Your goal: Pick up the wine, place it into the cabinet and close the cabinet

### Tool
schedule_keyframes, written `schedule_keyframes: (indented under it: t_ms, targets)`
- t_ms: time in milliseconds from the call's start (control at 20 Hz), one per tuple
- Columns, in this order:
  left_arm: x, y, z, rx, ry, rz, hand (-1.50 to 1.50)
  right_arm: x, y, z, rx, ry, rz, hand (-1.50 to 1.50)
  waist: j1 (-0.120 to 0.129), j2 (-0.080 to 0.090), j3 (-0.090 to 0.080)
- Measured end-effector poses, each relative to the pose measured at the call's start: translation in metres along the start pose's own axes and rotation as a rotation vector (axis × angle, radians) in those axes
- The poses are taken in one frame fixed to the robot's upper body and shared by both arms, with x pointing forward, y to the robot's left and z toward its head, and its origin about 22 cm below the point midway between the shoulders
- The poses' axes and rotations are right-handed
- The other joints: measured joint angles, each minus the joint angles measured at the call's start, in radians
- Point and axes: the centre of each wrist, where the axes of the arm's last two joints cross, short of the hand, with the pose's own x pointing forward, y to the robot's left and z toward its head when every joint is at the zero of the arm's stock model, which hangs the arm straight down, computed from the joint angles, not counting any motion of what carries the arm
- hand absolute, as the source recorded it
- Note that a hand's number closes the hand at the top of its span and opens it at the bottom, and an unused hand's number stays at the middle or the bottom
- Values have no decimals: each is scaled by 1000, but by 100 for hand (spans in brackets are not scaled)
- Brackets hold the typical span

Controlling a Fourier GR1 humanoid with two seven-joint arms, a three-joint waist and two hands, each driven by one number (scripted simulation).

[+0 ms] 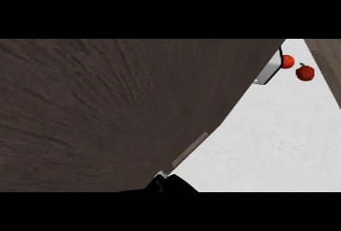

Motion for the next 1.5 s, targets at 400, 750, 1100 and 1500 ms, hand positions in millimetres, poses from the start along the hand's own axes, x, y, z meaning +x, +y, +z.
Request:
schedule_keyframes:
  t_ms: [400,750,1100,1500]
  targets:
    - [8,13,1,-12,7,15,-150,1,-21,-74,-90,15,48,150,2,4,1]
    - [11,19,0,-27,29,15,-150,-11,-52,-123,-156,36,95,150,-6,6,1]
    - [3,3,-9,-53,67,42,-150,-34,-95,-144,-195,36,125,150,-16,4,0]
    - [-14,-22,-24,-55,91,54,-150,-48,-109,-152,-117,-8,124,150,-14,-13,-8]
